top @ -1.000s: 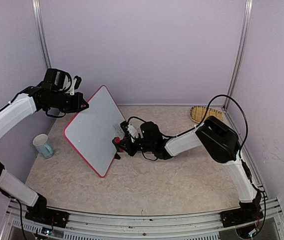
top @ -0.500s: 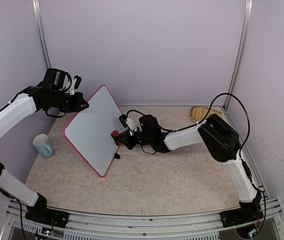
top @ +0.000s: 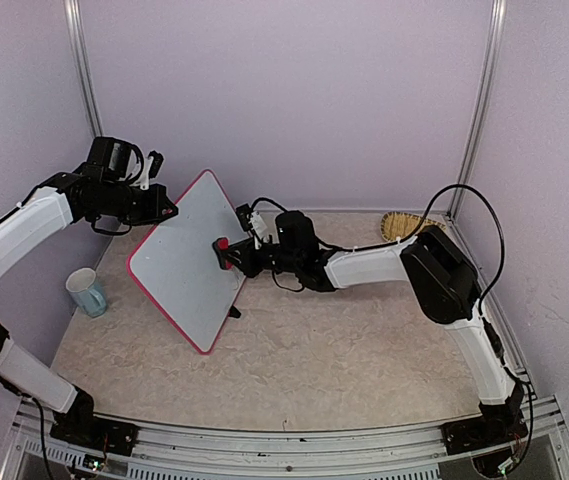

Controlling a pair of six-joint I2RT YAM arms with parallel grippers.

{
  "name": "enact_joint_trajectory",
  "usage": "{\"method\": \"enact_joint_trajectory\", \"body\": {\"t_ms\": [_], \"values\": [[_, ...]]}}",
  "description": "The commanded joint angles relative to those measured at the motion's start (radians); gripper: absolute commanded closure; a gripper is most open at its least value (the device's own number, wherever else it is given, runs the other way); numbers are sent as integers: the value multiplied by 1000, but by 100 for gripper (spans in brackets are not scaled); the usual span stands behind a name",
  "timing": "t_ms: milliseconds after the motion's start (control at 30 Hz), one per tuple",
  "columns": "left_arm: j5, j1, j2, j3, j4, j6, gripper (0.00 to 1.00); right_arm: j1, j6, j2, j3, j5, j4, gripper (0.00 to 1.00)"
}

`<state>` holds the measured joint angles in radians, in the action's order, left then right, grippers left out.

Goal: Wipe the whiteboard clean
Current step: Erase the whiteboard at the center of the board.

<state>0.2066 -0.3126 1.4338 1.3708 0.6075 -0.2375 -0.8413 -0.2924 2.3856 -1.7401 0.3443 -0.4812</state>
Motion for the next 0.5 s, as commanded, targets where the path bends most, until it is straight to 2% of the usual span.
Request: {"method": "enact_joint_trajectory", "body": {"t_ms": [0,167,467], "values": [[13,-5,16,-16,-6,40,100,8,-113,50,38,-2,-1,98],[20,-5,16,-16,-8,40,100,9,-148,60,90,-64,14,98],[19,-5,12,-20,-9,39,100,30,-194,85,78,16,3,98]]}}
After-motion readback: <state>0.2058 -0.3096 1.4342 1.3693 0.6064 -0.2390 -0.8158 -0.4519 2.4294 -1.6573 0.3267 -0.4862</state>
